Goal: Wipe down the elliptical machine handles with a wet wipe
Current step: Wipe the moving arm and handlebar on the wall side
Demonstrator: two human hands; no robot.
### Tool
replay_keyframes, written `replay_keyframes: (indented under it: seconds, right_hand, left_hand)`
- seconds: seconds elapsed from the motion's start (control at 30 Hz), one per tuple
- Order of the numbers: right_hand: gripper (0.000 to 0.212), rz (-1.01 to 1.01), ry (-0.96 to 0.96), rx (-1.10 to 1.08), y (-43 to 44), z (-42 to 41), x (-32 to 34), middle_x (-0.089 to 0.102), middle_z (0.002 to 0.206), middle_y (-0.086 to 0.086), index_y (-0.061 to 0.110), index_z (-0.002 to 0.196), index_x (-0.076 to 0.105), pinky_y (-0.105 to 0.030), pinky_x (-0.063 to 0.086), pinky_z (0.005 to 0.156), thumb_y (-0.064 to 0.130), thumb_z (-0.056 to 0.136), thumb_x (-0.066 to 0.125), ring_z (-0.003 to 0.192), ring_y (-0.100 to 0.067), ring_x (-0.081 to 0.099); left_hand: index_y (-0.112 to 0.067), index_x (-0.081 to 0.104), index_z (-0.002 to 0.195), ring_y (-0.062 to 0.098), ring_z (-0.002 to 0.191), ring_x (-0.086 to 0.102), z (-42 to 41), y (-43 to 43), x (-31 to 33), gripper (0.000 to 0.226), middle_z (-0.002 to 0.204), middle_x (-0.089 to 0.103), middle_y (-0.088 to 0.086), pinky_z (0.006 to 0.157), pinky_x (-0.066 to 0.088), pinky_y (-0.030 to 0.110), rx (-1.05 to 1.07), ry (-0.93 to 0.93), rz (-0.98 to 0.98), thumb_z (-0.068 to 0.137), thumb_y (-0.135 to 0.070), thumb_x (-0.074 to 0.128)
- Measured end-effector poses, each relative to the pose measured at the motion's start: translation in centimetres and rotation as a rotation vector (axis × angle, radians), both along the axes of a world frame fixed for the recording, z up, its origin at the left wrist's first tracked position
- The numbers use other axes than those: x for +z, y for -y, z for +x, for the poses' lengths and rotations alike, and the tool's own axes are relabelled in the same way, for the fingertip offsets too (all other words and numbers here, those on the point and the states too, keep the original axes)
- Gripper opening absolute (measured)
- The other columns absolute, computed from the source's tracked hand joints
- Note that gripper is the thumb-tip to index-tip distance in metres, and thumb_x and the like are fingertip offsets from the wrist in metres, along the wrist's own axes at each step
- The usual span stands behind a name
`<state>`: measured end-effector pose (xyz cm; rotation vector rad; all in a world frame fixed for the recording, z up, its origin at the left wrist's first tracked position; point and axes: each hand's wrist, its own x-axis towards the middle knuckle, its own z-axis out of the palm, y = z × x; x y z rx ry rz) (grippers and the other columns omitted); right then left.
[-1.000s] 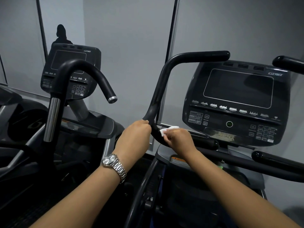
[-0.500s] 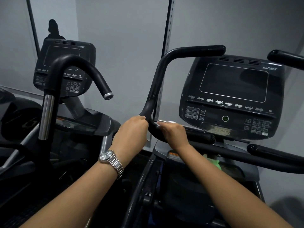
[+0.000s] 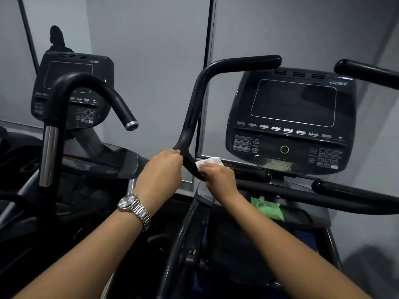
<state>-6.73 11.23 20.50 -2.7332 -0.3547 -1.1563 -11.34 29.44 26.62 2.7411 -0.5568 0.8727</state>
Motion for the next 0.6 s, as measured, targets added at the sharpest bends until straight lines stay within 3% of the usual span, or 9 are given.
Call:
replay_keyframes:
  seconds: [0.13,0.27,0.47,0.6]
  right_hand:
    - [0.035,0.025,0.115,-0.036,1.9,-1.0,-0.6,0.072,0.082,0.013,0.028,0.077,0.073,-0.027,0.05,0.042,0.001,0.055,0.077,0.056,-0.025,0.065]
    - [0.027,0.129,0.102,-0.118,-0.2,-0.5,-0.3,0.067,0.073,0.006,0.021,0.071,0.065,-0.023,0.039,0.041,-0.003,0.06,0.069,0.055,-0.026,0.061]
    - [0.03,0.029,0.17,-0.044,2.7,-1.7,-0.6,0.072,0.086,0.011,0.023,0.081,0.072,-0.026,0.048,0.04,0.002,0.061,0.078,0.057,-0.023,0.065]
    - [0.022,0.133,0.175,-0.144,2.8,-1.7,0.2,0.066,0.069,0.006,0.02,0.066,0.065,-0.019,0.035,0.041,0.002,0.063,0.076,0.05,-0.024,0.058]
  left_hand:
    - [-0.012,0.068,0.098,0.021,0.094,0.063,0.0,-0.1,-0.1,0.029,0.119,0.061,-0.002,0.075,0.054,0.037,0.003,-0.008,-0.006,0.084,0.001,0.046]
    - [-0.011,0.068,0.096,0.021,0.094,0.063,-0.3,-0.1,0.0,0.028,0.116,0.062,-0.001,0.075,0.054,0.037,-0.002,-0.006,-0.004,0.085,0.0,0.045]
    - [-0.01,0.068,0.097,0.021,0.093,0.063,-0.2,-0.1,-0.1,0.027,0.119,0.062,-0.001,0.076,0.055,0.038,-0.002,-0.004,0.001,0.085,0.0,0.046]
    - [-0.009,0.068,0.097,0.022,0.091,0.064,-0.3,0.0,-0.1,0.028,0.119,0.062,0.0,0.074,0.055,0.038,0.002,-0.014,-0.001,0.085,0.001,0.046]
